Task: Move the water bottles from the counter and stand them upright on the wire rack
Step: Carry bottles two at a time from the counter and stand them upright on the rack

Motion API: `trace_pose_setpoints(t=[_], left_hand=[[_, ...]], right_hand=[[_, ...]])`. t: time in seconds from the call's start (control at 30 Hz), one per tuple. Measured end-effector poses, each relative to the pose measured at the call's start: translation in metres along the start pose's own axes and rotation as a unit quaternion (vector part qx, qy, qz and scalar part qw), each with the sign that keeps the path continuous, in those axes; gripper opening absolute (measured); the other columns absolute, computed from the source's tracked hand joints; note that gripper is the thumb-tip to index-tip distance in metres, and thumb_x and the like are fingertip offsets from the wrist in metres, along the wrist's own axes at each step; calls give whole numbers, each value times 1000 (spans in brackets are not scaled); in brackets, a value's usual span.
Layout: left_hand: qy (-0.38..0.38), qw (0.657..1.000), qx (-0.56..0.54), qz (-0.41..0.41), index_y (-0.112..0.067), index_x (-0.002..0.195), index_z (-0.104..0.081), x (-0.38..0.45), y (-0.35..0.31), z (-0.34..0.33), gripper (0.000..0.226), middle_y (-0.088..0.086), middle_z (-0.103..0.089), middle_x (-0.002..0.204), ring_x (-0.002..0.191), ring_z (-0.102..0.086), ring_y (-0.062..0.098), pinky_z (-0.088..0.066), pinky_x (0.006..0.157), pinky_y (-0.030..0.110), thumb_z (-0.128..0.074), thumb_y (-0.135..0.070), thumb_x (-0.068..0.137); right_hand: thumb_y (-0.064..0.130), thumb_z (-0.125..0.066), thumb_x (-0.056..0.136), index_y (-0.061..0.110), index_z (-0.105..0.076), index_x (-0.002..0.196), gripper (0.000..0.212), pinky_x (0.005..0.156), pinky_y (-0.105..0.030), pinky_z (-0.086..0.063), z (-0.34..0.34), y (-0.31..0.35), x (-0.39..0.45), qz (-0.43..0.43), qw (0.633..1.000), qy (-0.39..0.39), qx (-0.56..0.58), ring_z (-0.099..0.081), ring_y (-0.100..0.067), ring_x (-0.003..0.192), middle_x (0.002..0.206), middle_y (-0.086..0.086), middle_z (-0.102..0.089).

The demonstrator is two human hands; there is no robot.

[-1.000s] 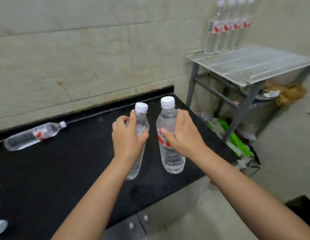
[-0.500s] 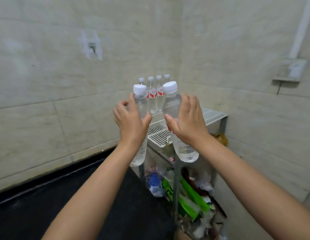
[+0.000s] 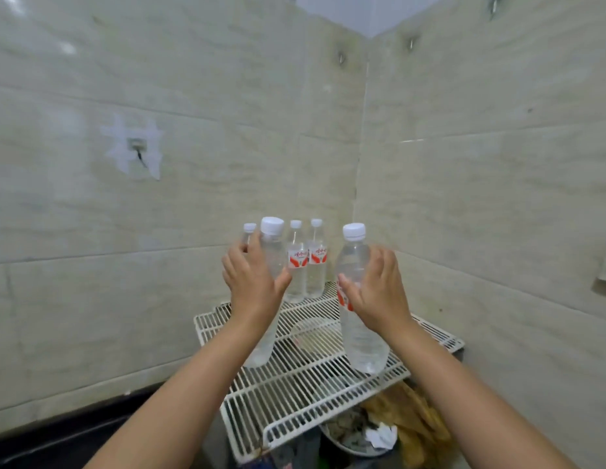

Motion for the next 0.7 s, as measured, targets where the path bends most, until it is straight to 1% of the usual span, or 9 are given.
trace_pose_setpoints(t=[0.07, 0.13, 0.3, 0.4, 0.43, 0.5, 0.57, 0.67, 0.7], left_hand=[[5, 999, 17, 27, -7, 142, -26, 6, 6, -21, 72, 23, -33, 132, 118, -32, 33, -25, 103, 37, -65, -22, 83], [3, 998, 34, 56, -10, 143, -24, 11, 12, -42, 73, 21, -33, 131, 118, -31, 32, -25, 103, 36, -64, -22, 83], [-13, 990, 82, 118, -13, 143, -23, 32, 16, -89, 71, 17, -33, 130, 117, -31, 28, -27, 101, 33, -61, -24, 85], [-38, 985, 86, 146, -13, 141, -27, 52, 18, -110, 69, 17, -34, 129, 117, -32, 29, -27, 101, 34, -63, -26, 84], [-46, 983, 88, 155, -12, 141, -28, 58, 18, -116, 68, 18, -33, 130, 118, -31, 29, -26, 102, 34, -63, -26, 84], [-54, 980, 90, 168, -10, 140, -28, 71, 20, -123, 68, 19, -33, 131, 120, -30, 30, -25, 103, 35, -64, -25, 84], [-63, 977, 97, 176, -9, 139, -29, 83, 25, -133, 67, 20, -33, 132, 122, -29, 31, -24, 104, 35, -64, -23, 84], [-75, 972, 110, 192, -8, 139, -29, 96, 42, -145, 67, 20, -33, 131, 121, -29, 31, -24, 103, 36, -64, -24, 84], [-75, 970, 116, 199, -8, 139, -29, 97, 49, -148, 68, 20, -34, 131, 121, -30, 32, -25, 103, 36, -64, -26, 84]], right_hand=[[41, -41, 74, -10, -47, 107, 61, 74, -46, -54, -22, -23, 7, -2, 998, 55, 19, -58, -40, 86, 94, -30, -59], [43, -39, 74, -14, -51, 106, 67, 76, -46, -53, -42, -42, 13, 5, 995, 87, 48, -59, -44, 86, 97, -30, -58], [43, -42, 74, 0, -38, 106, 54, 69, -42, -56, -95, -75, 33, 15, 984, 123, 127, -63, -41, 77, 90, -28, -60], [45, -42, 74, -4, -37, 109, 61, 69, -46, -55, -128, -81, 46, 0, 968, 160, 191, -62, -44, 79, 93, -30, -58], [47, -41, 74, -7, -40, 111, 65, 72, -47, -55, -138, -81, 50, 1, 965, 164, 206, -61, -45, 82, 96, -31, -58], [54, -35, 71, -10, -43, 118, 80, 91, -45, -46, -151, -74, 61, -6, 955, 188, 229, -53, -44, 103, 113, -31, -51], [58, -35, 72, -9, -36, 129, 88, 103, -40, -33, -166, -70, 70, -28, 937, 233, 258, -41, -37, 118, 126, -26, -42], [44, -53, 86, -6, -26, 136, 76, 110, -39, -31, -193, -63, 75, -27, 923, 255, 286, -35, -32, 126, 135, -23, -34], [39, -54, 89, -4, -22, 138, 73, 112, -38, -30, -201, -62, 73, -24, 919, 270, 287, -32, -31, 130, 139, -22, -31]])
Point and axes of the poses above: each hand's wrist, its own x-axis towards the middle knuckle, its own z-axis out of the back of the hand, y = z × x, the point moved 2 cm from there along x, towards the middle knuckle
